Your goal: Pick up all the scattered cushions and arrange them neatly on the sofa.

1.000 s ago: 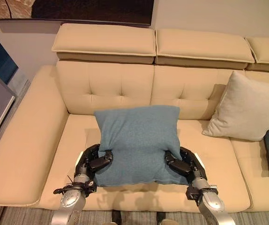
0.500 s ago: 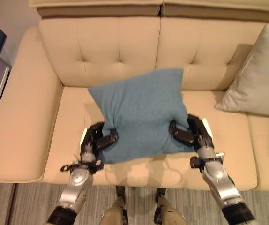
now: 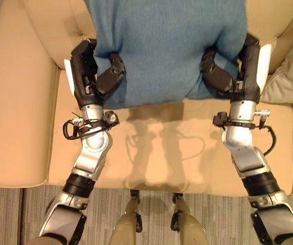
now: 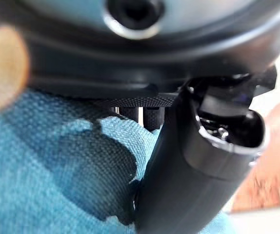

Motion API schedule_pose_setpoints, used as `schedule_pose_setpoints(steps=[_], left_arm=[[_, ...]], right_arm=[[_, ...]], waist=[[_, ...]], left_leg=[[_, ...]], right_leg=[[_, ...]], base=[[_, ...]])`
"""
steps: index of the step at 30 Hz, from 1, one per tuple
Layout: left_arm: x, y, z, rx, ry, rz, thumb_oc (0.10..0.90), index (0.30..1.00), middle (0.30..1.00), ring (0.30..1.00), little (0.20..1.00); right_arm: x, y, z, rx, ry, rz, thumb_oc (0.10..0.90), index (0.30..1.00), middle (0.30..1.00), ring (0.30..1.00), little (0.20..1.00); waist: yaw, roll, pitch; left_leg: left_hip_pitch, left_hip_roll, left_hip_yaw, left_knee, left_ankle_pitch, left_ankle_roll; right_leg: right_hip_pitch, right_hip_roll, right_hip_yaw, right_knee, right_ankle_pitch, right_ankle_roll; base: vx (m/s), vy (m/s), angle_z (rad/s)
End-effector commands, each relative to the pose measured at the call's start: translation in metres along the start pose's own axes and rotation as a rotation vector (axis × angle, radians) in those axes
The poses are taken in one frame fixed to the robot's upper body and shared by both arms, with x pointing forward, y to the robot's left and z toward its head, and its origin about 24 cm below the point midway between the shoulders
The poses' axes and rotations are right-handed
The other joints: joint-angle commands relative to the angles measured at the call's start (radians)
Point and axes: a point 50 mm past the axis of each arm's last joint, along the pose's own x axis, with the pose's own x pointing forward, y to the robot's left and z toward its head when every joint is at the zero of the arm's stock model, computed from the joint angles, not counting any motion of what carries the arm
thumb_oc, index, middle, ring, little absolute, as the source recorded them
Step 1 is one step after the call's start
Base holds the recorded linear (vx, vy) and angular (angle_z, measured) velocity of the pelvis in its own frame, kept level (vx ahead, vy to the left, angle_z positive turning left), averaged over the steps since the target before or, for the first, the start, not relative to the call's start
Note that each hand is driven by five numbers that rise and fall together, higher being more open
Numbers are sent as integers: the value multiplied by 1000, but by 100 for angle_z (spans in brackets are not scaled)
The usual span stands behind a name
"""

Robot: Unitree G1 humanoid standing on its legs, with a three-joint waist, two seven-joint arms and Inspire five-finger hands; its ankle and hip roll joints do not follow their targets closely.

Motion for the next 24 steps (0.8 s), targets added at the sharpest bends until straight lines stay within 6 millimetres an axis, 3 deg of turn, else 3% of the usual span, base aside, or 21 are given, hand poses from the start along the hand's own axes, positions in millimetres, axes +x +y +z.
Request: schedule_pose_setpoints(steps=[1,2,3,4,5,8,16,21,22,24], left_arm=[[32,-67,56,-77,-244,-225,400,300,300,300,300],[47,-74,56,-42,-208,-235,742,813,813,813,813],[48,-75,57,-43,-211,-235,800,900,900,900,900],[62,-78,58,28,-192,-246,800,900,900,900,900],[69,-76,59,82,-191,-250,800,900,900,900,900],[85,-65,61,189,-188,-226,800,900,900,900,900],[76,-36,36,243,-121,-203,800,900,900,900,900],[59,-12,12,208,-33,-161,800,900,900,900,900],[30,12,-12,156,47,-138,800,900,900,900,900],[22,19,-17,141,73,-134,800,900,900,900,900]], right_arm=[[41,24,72,89,-288,-26,400,300,300,300,300],[50,33,67,72,-222,-10,400,300,300,300,300],[51,33,67,72,-224,-11,400,300,300,300,300],[57,43,62,56,-163,32,574,561,561,561,561],[59,47,60,48,-144,52,800,900,900,900,900],[64,56,63,33,-133,123,800,900,900,900,900],[44,60,47,41,-103,194,800,900,900,900,900],[21,54,21,40,-22,228,800,900,900,900,900],[-5,38,-14,22,93,238,800,900,900,900,900],[-12,33,-23,12,122,242,800,900,900,900,900]], waist=[[1,-29,-81],[-2,-23,-62],[-2,-23,-59],[-5,-20,-45],[-5,-18,-38],[-8,-15,-21],[-8,-17,-21],[-8,-24,-21],[-5,-29,-26],[-4,-30,-28]], left_leg=[[-43,-52,-45,-1,-44,-18],[-53,-52,-47,-1,-35,-23],[-53,-52,-47,-1,-35,-23],[-57,-51,-48,-1,-29,-26],[-58,-51,-48,-1,-26,-28],[-65,-52,-46,-1,-21,-31],[-58,-53,-41,-1,-22,-32],[-51,-54,-42,-1,-28,-31],[-42,-54,-41,-1,-33,-30],[-38,-55,-41,-1,-34,-31]], right_leg=[[-73,-8,54,113,-130,52],[-84,-10,52,123,-129,52],[-84,-10,52,123,-129,52],[-92,-11,54,136,-130,51],[-97,-12,57,143,-127,51],[-105,-13,61,146,-120,53],[-92,-14,52,127,-114,52],[-75,-14,45,112,-110,52],[-59,-13,41,102,-111,50],[-52,-13,39,100,-112,50]], base=[[-92,-5,12],[-77,-1,16],[-55,11,19],[-37,18,13],[-58,23,8],[-28,12,7],[2,3,-5],[-6,-9,15],[-12,-16,-6],[0,0,0]])
